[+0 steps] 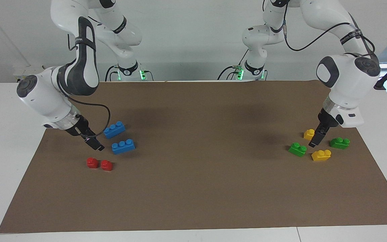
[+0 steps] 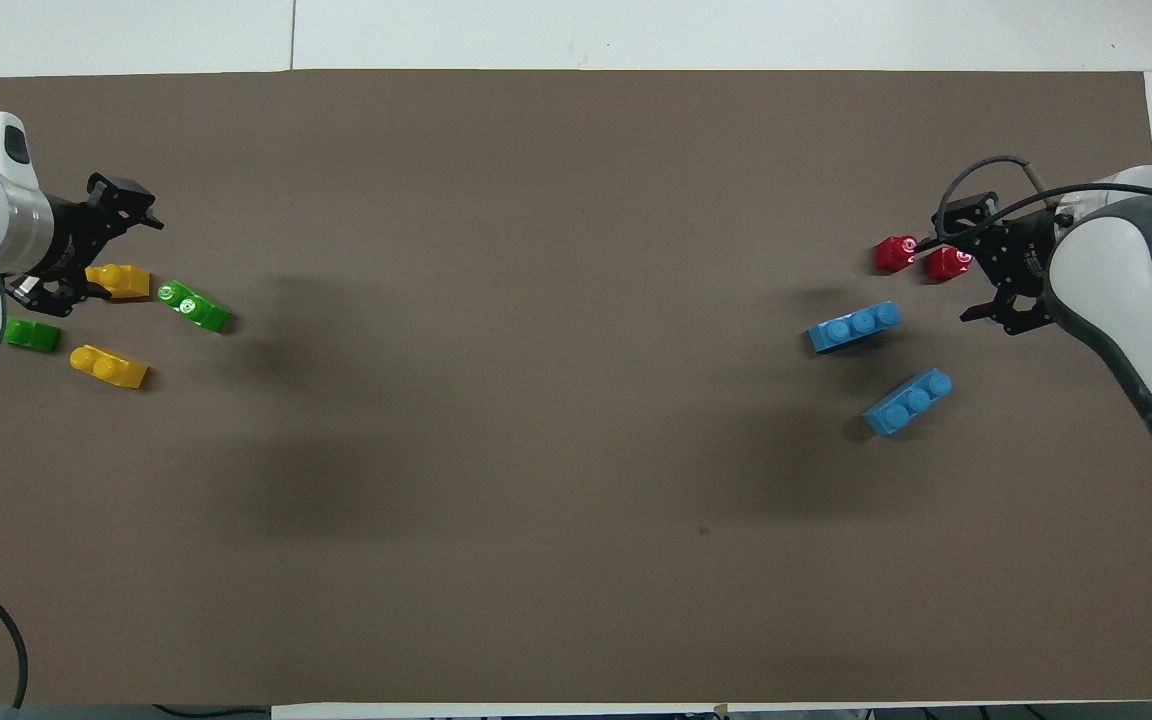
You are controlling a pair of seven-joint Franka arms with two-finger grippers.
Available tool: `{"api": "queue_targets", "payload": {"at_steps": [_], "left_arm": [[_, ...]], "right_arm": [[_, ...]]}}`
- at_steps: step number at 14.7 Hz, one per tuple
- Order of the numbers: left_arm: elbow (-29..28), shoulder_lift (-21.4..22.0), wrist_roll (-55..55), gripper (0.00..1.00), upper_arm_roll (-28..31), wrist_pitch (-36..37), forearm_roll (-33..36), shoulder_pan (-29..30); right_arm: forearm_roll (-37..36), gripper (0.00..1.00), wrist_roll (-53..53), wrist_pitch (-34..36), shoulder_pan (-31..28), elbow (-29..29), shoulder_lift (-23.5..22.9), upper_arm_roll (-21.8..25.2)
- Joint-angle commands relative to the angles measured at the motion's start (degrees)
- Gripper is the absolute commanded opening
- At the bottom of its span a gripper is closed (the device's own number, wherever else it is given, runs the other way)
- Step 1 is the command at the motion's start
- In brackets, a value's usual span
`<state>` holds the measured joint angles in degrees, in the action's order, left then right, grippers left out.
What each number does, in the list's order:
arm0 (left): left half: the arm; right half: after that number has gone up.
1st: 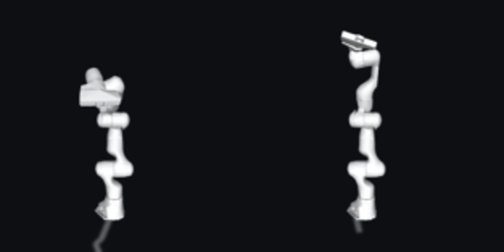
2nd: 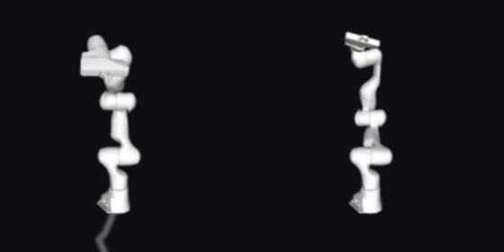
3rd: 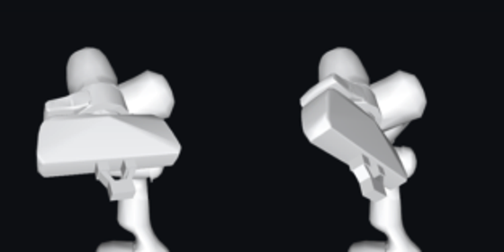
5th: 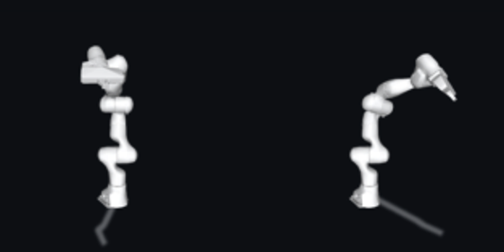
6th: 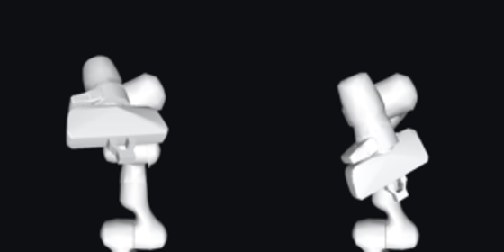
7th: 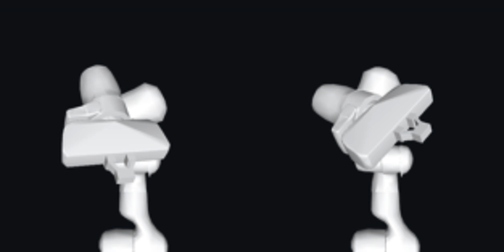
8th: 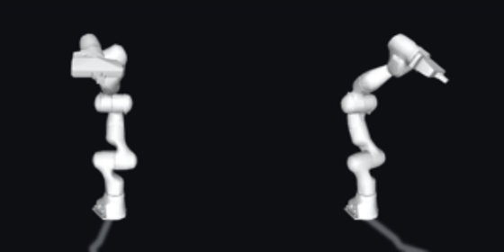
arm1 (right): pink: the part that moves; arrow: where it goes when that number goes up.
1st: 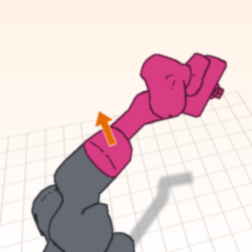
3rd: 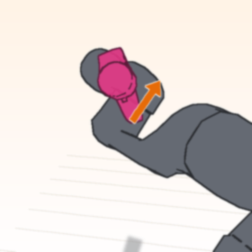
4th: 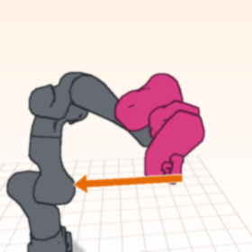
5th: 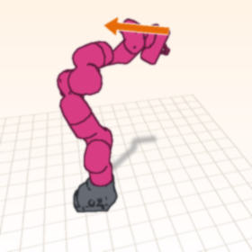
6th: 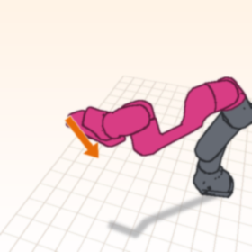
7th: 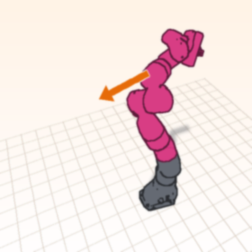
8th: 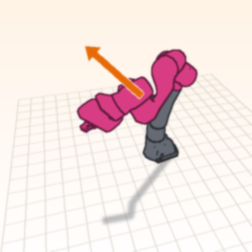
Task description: Remove green block with left arm and hold with right
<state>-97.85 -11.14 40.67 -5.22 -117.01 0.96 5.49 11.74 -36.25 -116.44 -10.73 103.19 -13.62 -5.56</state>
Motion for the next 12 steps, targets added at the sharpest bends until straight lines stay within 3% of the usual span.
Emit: {"api": "queue_targets", "payload": {"at_steps": [1,5,12], "left_arm": [[0.8,3.9,-8.8,1.0,0.2,3.7,-0.7,-0.9],[0.9,10.7,-23.5,1.0,0.2,12.4,-0.7,-0.9],[1.0,17.2,-29.2,1.0,-0.5,24.2,-0.6,-2.2]], "right_arm": [[-5.1,1.0,5.6,1.1,-0.1,-1.7,0.3,-0.4],[-8.8,1.0,12.8,1.2,-0.1,-2.3,1.3,-0.5],[-8.9,1.0,19.7,3.6,-0.3,-2.3,4.6,-0.5]]}}
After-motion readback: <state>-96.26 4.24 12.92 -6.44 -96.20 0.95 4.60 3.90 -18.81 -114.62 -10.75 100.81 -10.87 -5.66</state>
